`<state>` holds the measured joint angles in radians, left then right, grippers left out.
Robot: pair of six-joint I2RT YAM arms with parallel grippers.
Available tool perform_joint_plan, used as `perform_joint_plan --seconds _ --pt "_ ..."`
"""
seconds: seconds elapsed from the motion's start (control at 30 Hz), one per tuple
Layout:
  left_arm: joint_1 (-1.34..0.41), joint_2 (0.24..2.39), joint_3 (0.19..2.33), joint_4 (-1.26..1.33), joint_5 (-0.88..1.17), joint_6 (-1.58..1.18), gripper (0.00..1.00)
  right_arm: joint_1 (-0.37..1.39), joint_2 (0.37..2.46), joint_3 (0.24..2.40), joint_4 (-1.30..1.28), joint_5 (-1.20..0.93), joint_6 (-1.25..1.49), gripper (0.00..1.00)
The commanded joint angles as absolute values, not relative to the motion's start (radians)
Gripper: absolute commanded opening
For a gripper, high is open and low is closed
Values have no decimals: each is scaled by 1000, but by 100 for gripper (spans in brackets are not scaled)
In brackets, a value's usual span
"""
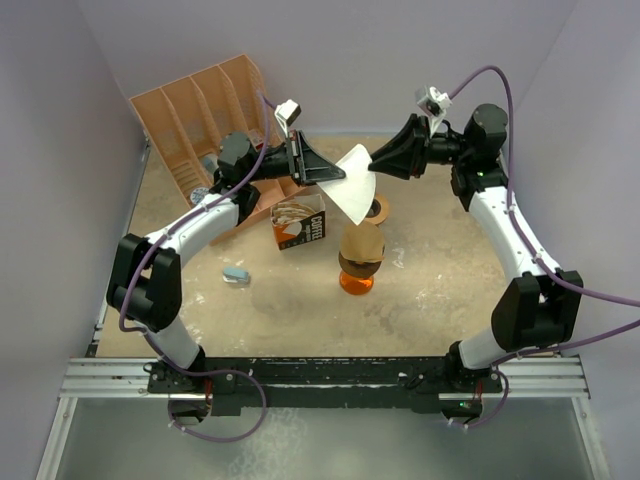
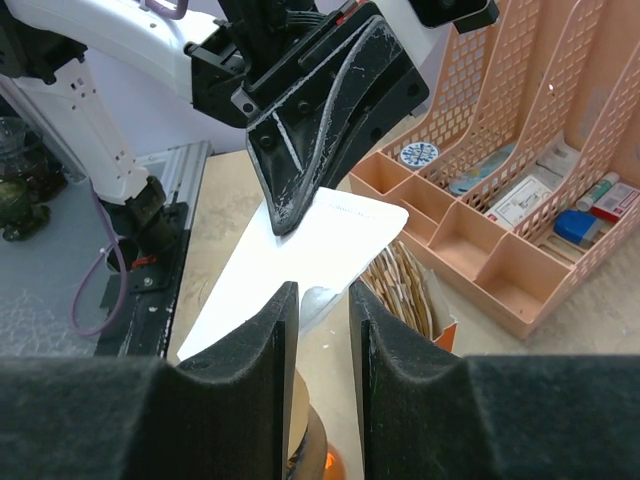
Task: Place the coffee filter in the dripper
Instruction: Pick up the coffee filter from the coffee filter holder.
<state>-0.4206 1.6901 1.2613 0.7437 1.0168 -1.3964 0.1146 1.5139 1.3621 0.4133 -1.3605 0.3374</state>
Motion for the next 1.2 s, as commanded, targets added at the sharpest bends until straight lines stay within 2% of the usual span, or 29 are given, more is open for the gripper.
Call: perform_joint_plan --seconds 0.0,0.27,0.7,1.17 --pt "-424 1644 1261 776 1024 -1371 0 98 1493 1364 481 -1406 383 29" --pt "-423 1638 1261 776 1024 -1369 0 85 1493 1363 484 -1423 384 31" --pt "-423 1632 1261 779 1029 -1370 0 80 1519 1382 481 -1421 391 22" --pt "-427 1632 1266 787 1028 -1372 0 81 1522 1379 498 -1383 373 22"
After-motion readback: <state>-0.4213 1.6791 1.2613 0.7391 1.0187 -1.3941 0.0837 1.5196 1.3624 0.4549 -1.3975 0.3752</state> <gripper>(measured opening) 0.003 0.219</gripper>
